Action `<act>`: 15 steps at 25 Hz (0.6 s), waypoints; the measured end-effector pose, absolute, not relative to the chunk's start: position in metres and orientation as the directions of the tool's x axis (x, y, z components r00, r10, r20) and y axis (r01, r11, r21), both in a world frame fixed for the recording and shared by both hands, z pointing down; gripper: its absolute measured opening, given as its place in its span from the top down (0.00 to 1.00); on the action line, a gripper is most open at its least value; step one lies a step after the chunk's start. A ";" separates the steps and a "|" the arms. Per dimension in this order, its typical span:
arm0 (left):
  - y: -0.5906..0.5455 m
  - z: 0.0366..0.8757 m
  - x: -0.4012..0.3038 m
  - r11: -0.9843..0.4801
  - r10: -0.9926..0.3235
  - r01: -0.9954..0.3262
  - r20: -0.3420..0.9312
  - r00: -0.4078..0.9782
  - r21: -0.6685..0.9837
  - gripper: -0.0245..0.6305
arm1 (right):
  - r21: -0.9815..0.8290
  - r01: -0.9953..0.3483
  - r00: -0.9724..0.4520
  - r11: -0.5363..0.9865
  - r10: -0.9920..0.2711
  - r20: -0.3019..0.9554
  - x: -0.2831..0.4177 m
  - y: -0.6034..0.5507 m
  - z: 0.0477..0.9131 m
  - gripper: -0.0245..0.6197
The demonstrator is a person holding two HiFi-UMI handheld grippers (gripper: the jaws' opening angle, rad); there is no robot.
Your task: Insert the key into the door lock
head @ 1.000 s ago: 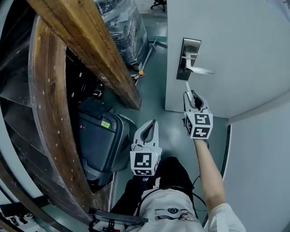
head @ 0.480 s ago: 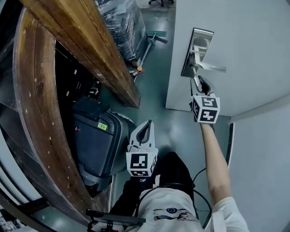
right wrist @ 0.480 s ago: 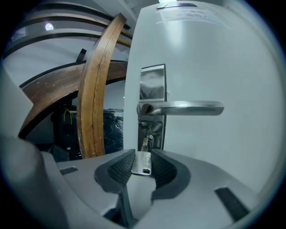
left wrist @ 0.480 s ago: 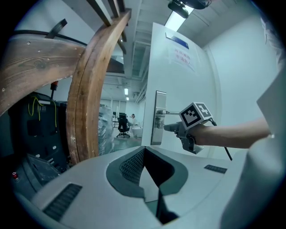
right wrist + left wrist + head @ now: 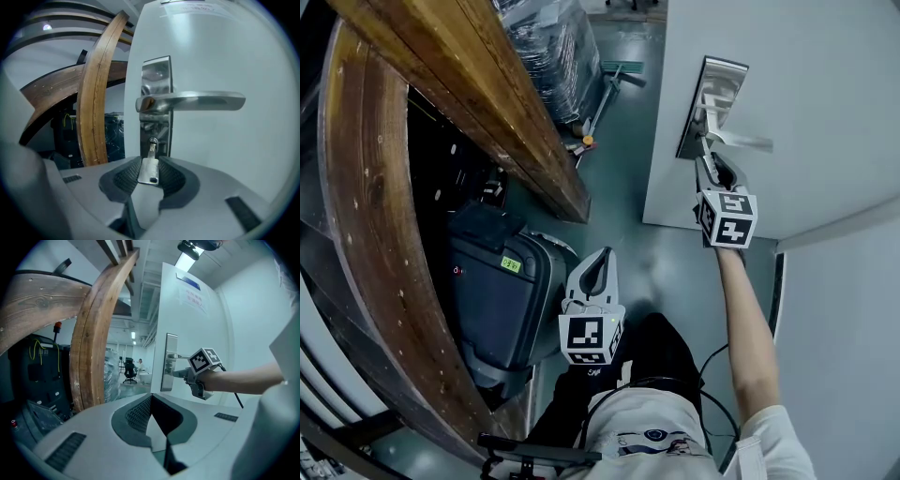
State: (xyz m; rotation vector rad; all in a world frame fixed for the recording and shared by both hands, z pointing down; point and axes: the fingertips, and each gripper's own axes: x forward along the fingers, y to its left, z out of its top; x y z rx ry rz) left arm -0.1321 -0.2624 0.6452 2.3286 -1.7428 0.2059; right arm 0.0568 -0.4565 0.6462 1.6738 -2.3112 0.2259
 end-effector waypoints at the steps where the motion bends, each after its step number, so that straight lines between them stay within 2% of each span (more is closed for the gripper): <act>1: -0.263 0.646 -0.133 -0.268 -0.926 -0.959 0.247 0.284 0.096 0.96 | 0.033 -0.949 -0.289 0.314 -0.904 0.314 0.057 -0.457 0.646 0.78; 7: -0.266 0.641 -0.134 -0.259 -0.926 -0.961 0.256 0.276 0.101 0.96 | -0.009 -0.977 -0.203 0.213 -0.915 0.348 0.052 -0.459 0.636 0.78; 12: -0.267 0.635 -0.137 -0.247 -0.929 -0.964 0.260 0.265 0.101 0.96 | -0.036 -0.996 -0.091 0.084 -0.944 0.318 0.049 -0.479 0.633 0.78; 15: -0.268 0.635 -0.142 -0.233 -0.932 -0.968 0.262 0.250 0.094 0.96 | -0.029 -0.997 -0.074 0.068 -0.959 0.274 0.050 -0.490 0.633 0.78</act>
